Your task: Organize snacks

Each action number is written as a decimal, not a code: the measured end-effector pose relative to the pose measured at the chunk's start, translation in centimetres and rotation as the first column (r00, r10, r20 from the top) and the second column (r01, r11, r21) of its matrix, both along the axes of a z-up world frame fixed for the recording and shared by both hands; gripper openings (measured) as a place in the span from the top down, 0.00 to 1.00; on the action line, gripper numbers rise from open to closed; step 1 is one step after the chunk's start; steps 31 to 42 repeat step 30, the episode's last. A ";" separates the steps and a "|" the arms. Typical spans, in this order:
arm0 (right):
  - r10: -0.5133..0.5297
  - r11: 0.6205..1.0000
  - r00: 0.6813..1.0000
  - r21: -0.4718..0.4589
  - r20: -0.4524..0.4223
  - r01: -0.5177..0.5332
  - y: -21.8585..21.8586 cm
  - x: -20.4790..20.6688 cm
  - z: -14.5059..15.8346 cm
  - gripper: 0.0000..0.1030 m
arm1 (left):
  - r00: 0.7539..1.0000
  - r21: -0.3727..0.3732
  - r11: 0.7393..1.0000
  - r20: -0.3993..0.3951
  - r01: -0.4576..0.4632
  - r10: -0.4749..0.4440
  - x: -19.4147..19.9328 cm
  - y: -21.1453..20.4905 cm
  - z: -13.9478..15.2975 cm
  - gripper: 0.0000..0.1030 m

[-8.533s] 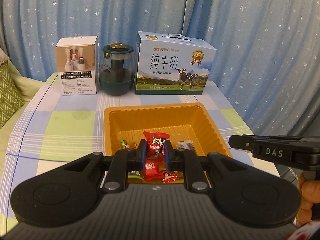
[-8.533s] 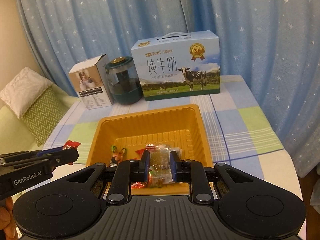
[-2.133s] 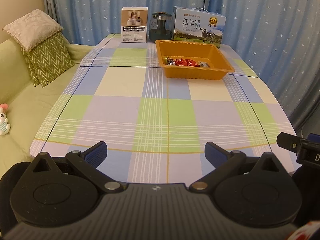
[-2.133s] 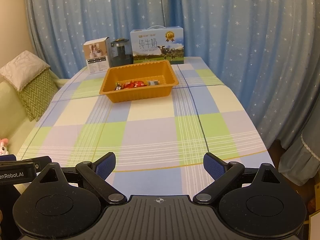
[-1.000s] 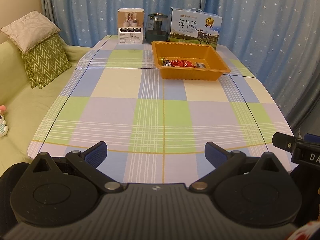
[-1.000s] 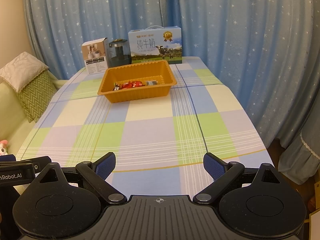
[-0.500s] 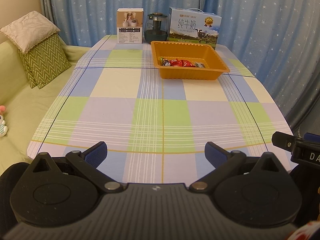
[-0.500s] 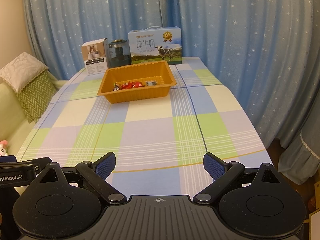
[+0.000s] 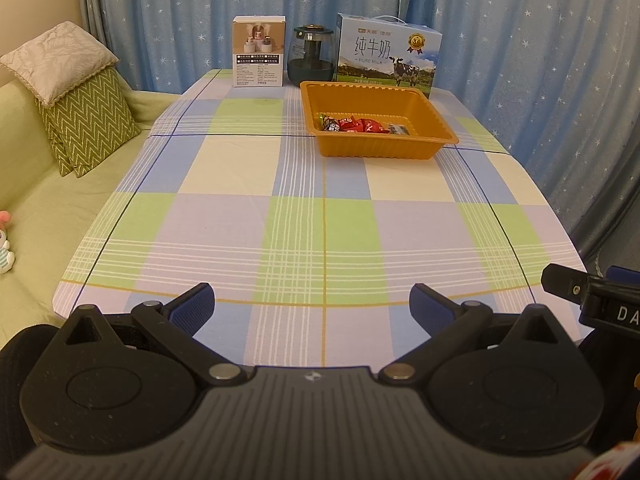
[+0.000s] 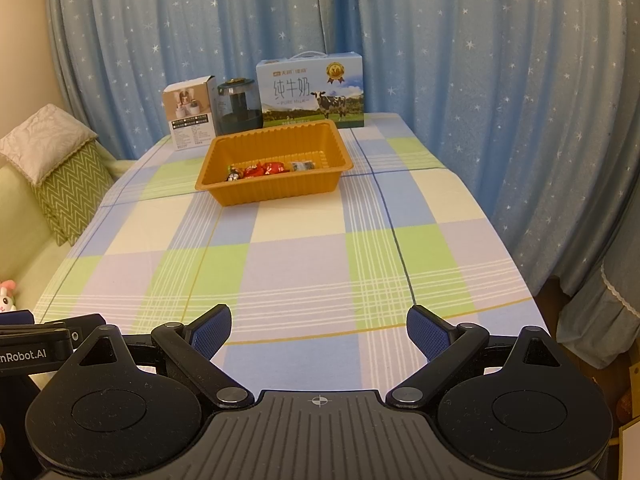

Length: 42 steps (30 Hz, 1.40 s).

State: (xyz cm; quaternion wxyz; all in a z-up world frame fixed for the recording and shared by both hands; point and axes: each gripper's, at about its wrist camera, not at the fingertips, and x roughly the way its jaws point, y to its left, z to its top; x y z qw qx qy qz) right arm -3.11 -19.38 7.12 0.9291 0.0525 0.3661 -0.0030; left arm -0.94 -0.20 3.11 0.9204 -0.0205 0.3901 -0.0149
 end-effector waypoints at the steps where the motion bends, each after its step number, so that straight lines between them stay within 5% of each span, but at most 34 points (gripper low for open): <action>1: 0.000 1.000 1.000 0.000 0.000 0.000 0.0 0.0 0.0 0.09 | 1.000 0.000 1.000 0.000 0.000 0.000 0.0 0.0 0.0 0.00; 42: 0.000 1.000 1.000 0.002 -0.001 0.000 0.0 -0.1 -0.1 0.09 | 1.000 -0.015 1.000 0.006 0.002 -0.002 -0.2 -0.1 -0.4 0.00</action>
